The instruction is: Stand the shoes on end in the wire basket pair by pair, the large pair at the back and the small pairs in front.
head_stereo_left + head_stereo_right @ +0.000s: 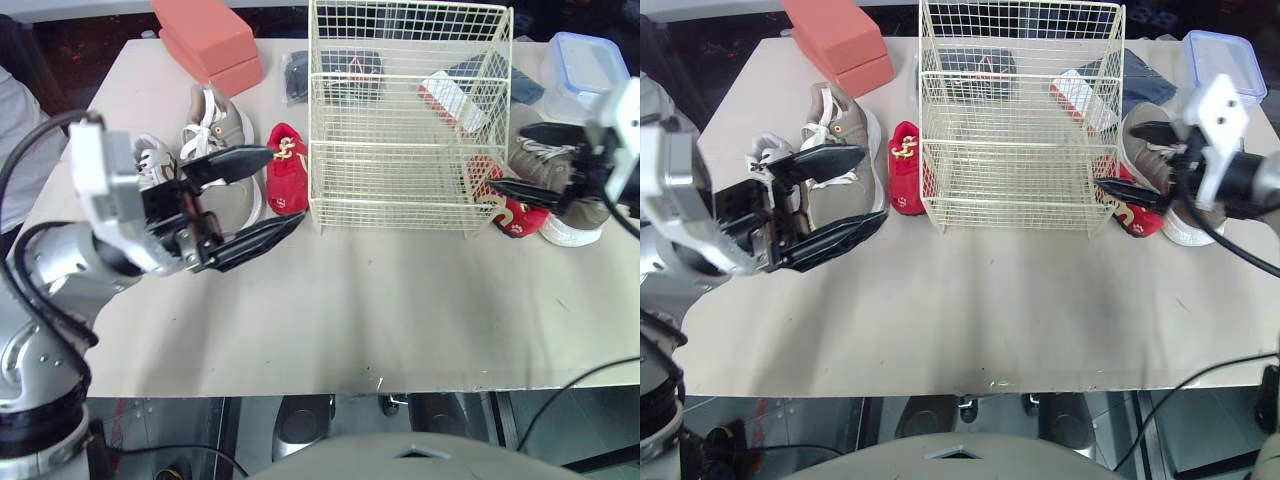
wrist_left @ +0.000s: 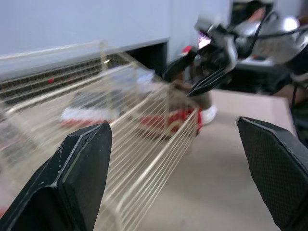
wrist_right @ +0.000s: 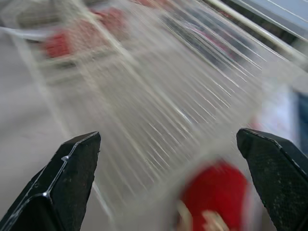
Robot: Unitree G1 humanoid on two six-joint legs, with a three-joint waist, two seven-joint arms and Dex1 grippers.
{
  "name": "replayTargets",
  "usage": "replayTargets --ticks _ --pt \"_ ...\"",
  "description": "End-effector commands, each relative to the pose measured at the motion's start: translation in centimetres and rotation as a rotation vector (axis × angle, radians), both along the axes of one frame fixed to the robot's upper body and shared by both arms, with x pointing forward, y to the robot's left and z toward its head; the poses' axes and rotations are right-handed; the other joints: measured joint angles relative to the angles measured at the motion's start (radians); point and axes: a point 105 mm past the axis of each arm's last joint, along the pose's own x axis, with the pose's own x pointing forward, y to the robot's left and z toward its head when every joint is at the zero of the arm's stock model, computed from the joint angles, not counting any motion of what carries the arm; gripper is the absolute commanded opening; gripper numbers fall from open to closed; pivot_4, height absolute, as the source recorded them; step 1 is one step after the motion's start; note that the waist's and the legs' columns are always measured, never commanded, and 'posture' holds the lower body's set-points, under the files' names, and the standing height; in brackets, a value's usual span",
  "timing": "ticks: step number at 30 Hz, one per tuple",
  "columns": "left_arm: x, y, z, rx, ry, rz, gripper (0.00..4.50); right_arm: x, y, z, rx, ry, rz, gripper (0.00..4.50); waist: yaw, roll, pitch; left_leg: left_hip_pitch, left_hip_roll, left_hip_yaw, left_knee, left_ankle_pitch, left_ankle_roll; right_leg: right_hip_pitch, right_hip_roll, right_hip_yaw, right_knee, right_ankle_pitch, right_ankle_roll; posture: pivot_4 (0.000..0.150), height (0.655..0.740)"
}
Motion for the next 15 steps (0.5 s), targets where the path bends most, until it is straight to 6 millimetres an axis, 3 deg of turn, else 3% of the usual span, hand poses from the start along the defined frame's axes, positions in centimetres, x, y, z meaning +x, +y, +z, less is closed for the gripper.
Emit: replayTargets --ticks 1,8,15 --pt "-0.4 -1.2 0.7 0.037 -0.01 -0.057 4.5 -0.3 -4.6 1.4 0.008 -0.085 -0.198 4.47 -0.003 0.0 0.0 0.0 -0.001 0.0 0.0 0.0 0.0 0.0 0.0 0.0 0.0 0.0 0.001 0.15 0.686" --pt "0.1 -2.2 0.7 0.099 -0.015 -0.075 4.5 -0.8 -9.6 -2.0 0.068 0.0 -0.38 4.47 -0.01 0.0 0.0 0.002 -0.002 0.001 0.0 0.0 0.0 0.0 0.001 0.002 0.001 -0.001 0.002 0.15 0.686" --pt "-0.1 -2.2 0.6 0.133 -0.01 -0.08 4.5 -0.8 -11.5 -4.7 0.208 0.057 -0.463 4.47 -0.009 0.0 0.0 0.002 -0.003 0.001 0.0 0.001 -0.001 0.0 0.001 0.002 0.001 -0.001 0.002 0.15 0.686"
